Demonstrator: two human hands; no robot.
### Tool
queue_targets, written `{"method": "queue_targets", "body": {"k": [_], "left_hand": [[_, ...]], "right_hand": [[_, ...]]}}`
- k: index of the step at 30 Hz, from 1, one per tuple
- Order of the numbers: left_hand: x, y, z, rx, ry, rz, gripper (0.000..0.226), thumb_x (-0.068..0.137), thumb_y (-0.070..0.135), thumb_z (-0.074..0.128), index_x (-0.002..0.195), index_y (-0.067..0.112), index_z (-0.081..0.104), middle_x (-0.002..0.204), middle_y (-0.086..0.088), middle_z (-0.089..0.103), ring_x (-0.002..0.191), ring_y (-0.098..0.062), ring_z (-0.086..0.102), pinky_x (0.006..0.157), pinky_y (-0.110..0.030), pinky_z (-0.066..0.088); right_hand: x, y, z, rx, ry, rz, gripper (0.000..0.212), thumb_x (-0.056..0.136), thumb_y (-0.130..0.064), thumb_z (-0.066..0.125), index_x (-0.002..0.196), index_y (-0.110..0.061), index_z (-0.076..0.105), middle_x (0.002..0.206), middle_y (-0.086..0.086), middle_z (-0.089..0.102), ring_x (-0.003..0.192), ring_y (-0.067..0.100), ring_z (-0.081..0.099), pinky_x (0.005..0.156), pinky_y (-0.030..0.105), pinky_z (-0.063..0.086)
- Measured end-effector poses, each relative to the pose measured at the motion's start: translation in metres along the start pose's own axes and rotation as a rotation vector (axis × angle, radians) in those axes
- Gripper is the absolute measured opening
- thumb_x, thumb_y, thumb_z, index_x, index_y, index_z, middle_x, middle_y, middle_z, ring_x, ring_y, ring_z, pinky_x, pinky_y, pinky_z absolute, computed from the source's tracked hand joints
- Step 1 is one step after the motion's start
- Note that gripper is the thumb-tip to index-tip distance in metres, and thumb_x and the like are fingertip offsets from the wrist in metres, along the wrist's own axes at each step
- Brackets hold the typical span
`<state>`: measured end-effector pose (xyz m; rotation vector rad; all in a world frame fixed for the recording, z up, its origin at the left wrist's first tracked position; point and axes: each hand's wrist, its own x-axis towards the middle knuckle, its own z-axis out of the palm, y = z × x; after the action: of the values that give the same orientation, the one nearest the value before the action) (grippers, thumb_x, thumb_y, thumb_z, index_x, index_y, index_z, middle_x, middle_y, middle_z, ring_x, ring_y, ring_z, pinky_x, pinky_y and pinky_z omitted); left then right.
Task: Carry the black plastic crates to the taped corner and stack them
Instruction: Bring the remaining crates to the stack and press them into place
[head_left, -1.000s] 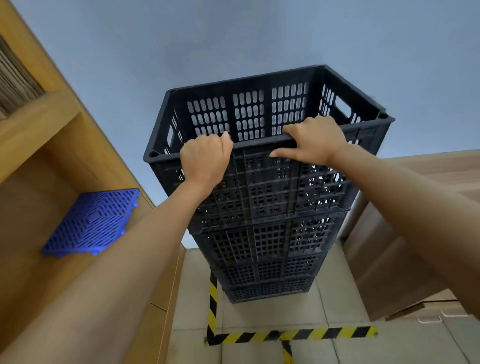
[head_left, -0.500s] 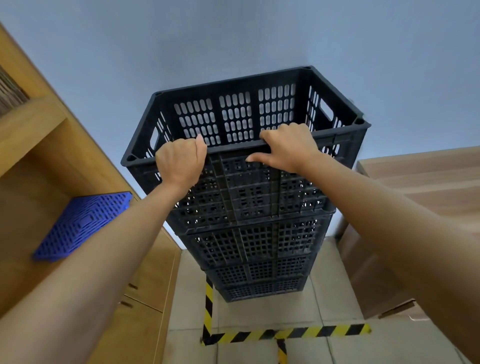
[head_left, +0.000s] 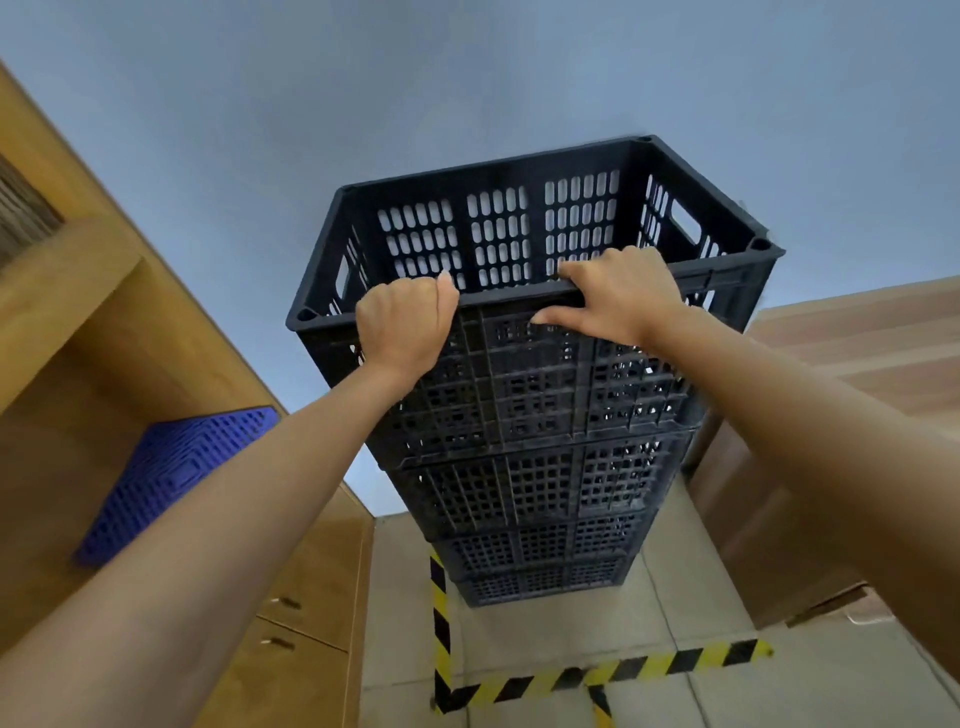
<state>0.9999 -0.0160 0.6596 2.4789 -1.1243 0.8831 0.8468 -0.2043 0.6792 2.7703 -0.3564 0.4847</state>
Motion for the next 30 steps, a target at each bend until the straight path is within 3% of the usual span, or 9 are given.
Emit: {"method": "queue_targets", "body": {"k": [6, 11, 15, 18, 21, 24, 30], "left_hand": [[0.002, 0.008, -0.005, 0.030, -0.056, 0.009, 0.060, 0.102, 0.033, 0.033, 0.045, 0.016, 0.042, 0.042, 0.000, 0.040, 0.039, -0.022, 0.044, 0.045, -0.027, 0.030], [0.003, 0.010, -0.012, 0.093, -0.137, 0.050, 0.059, 0.103, 0.037, 0.027, 0.048, 0.019, 0.034, 0.043, 0.005, 0.033, 0.038, -0.014, 0.032, 0.043, -0.027, 0.022], [-0.006, 0.016, -0.028, 0.071, -0.173, 0.077, 0.049, 0.100, 0.020, 0.048, 0.053, 0.009, 0.054, 0.044, -0.001, 0.041, 0.039, -0.024, 0.046, 0.041, -0.028, 0.034], [-0.015, 0.017, -0.042, 0.077, -0.201, 0.116, 0.032, 0.080, 0.000, 0.074, 0.056, 0.011, 0.055, 0.041, -0.002, 0.037, 0.032, -0.023, 0.042, 0.034, -0.024, 0.036], [-0.026, 0.024, -0.047, 0.055, -0.173, 0.106, 0.047, 0.094, 0.009, 0.059, 0.053, 0.015, 0.037, 0.041, -0.005, 0.041, 0.035, -0.026, 0.045, 0.037, -0.028, 0.035], [-0.042, 0.028, -0.049, 0.018, -0.107, 0.019, 0.054, 0.102, 0.024, 0.039, 0.049, 0.015, 0.037, 0.045, -0.003, 0.042, 0.042, -0.023, 0.044, 0.046, -0.030, 0.025], [-0.063, 0.035, -0.059, 0.014, -0.059, -0.024, 0.052, 0.100, 0.025, 0.041, 0.050, 0.014, 0.041, 0.045, 0.000, 0.039, 0.042, -0.022, 0.042, 0.044, -0.028, 0.024]], "right_hand": [[0.008, 0.012, 0.002, -0.041, 0.023, -0.061, 0.087, 0.075, -0.086, 0.022, 0.104, -0.017, 0.066, 0.048, -0.003, 0.047, 0.050, 0.022, 0.057, 0.046, 0.021, 0.024], [0.009, 0.014, 0.006, -0.045, 0.034, -0.066, 0.088, 0.075, -0.086, 0.021, 0.105, -0.017, 0.066, 0.047, -0.003, 0.044, 0.052, 0.023, 0.060, 0.045, 0.020, 0.022], [-0.002, 0.013, 0.005, 0.058, 0.042, -0.062, 0.070, 0.079, -0.083, 0.032, 0.085, -0.018, 0.058, 0.050, -0.003, 0.044, 0.052, 0.024, 0.055, 0.051, 0.027, 0.041], [-0.012, 0.005, -0.006, 0.114, 0.011, -0.050, 0.064, 0.080, -0.082, 0.033, 0.076, -0.019, 0.047, 0.054, -0.003, 0.045, 0.059, 0.026, 0.059, 0.057, 0.032, 0.044], [-0.024, 0.003, -0.008, 0.091, 0.026, -0.033, 0.073, 0.079, -0.083, 0.032, 0.089, -0.017, 0.061, 0.062, 0.000, 0.056, 0.059, 0.024, 0.056, 0.054, 0.029, 0.039], [-0.043, -0.002, -0.011, 0.077, 0.038, -0.046, 0.074, 0.080, -0.082, 0.034, 0.100, -0.017, 0.064, 0.063, 0.001, 0.059, 0.060, 0.023, 0.060, 0.051, 0.027, 0.036], [-0.064, -0.005, -0.017, 0.077, 0.044, -0.088, 0.063, 0.084, -0.077, 0.038, 0.085, -0.017, 0.056, 0.054, -0.004, 0.045, 0.052, 0.019, 0.047, 0.044, 0.024, 0.023]]}}
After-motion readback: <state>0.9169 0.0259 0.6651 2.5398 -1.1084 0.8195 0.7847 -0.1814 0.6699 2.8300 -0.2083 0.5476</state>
